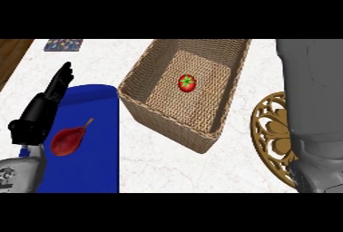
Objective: Pick the tomato from the placemat and place it in the basket
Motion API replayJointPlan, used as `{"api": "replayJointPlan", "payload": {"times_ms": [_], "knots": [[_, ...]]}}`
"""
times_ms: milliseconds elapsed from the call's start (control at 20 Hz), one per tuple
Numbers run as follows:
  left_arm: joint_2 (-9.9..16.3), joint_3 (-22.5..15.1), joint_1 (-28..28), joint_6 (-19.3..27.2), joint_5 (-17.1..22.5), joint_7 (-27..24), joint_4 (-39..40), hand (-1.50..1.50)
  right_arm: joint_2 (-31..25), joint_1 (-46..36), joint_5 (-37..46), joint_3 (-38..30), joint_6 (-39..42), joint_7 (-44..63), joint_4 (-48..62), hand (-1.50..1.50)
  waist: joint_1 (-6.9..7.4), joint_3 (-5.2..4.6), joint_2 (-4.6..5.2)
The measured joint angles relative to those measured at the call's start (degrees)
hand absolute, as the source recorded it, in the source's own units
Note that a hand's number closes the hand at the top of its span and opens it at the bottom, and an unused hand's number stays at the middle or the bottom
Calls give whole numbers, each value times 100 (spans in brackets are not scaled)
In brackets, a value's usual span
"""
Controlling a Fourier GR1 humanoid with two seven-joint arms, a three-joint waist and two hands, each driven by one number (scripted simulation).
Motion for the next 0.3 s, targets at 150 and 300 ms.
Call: {"api": "replayJointPlan", "payload": {"times_ms": [150,300], "knots": [[-27,-26,55,33,-60,-34,18,0,-219,241,44,-299,-435,-40,-229,-150,-30,1,-2],[-56,-25,61,93,-117,-98,51,0,-551,470,-56,-635,-570,-6,-545,-150,-67,2,-10]]}}
